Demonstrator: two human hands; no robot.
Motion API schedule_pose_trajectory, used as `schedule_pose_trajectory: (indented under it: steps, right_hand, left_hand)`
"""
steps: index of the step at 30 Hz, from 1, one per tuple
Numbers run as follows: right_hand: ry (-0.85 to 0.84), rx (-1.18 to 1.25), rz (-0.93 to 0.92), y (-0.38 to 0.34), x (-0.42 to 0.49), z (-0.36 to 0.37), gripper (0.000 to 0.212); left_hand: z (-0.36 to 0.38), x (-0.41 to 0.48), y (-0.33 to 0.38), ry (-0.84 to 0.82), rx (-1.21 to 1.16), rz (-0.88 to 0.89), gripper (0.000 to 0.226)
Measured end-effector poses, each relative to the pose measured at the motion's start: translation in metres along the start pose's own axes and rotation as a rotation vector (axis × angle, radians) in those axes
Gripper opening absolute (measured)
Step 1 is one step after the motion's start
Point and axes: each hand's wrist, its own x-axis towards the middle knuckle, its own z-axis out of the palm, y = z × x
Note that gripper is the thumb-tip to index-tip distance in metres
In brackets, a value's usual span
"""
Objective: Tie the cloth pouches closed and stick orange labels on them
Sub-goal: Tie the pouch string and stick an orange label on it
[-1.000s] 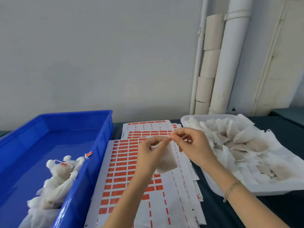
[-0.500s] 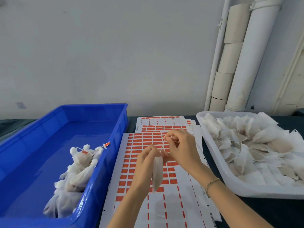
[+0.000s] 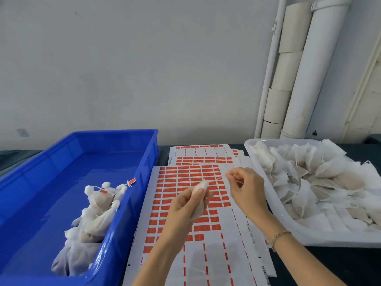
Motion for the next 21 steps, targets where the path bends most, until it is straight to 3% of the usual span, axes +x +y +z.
schedule_pose_trajectory:
  steps: [4, 7, 9, 11, 14, 18, 21]
  right_hand:
    - [-0.173, 0.004, 0.061, 0.002, -0.034, 0.001, 0.015]
    - [-0.279, 0.101, 0.094, -0.008, -0.049, 0.000, 0.007]
    - [-0.333, 0.275, 0.156, -0.015, -0.051, -0.004, 0.014]
    - [-0.366, 0.427, 0.225, -0.022, -0.050, -0.009, 0.012]
    - [-0.343, 0.537, 0.201, -0.029, -0.051, -0.010, 0.004]
    - [-0.158, 0.553, 0.232, -0.030, -0.047, -0.004, 0.015]
    - [-0.237, 0.568, 0.260, -0.032, -0.044, 0.004, 0.023]
  left_hand:
    - [0.002, -0.001, -0.002, 0.046, 0.023, 0.068, 0.019]
    - [0.000, 0.002, -0.011, 0.151, 0.432, 0.219, 0.025]
    - [0.001, 0.004, -0.015, 0.182, 0.713, 0.363, 0.034]
    - [0.002, 0.007, -0.017, 0.202, 0.770, 0.516, 0.027]
    - [0.005, 0.009, -0.015, 0.275, 0.615, 0.539, 0.011]
    - [0.012, 0.002, -0.007, 0.214, 0.262, 0.252, 0.021]
    - [0.015, 0.000, -0.003, 0.148, 0.090, 0.099, 0.022]
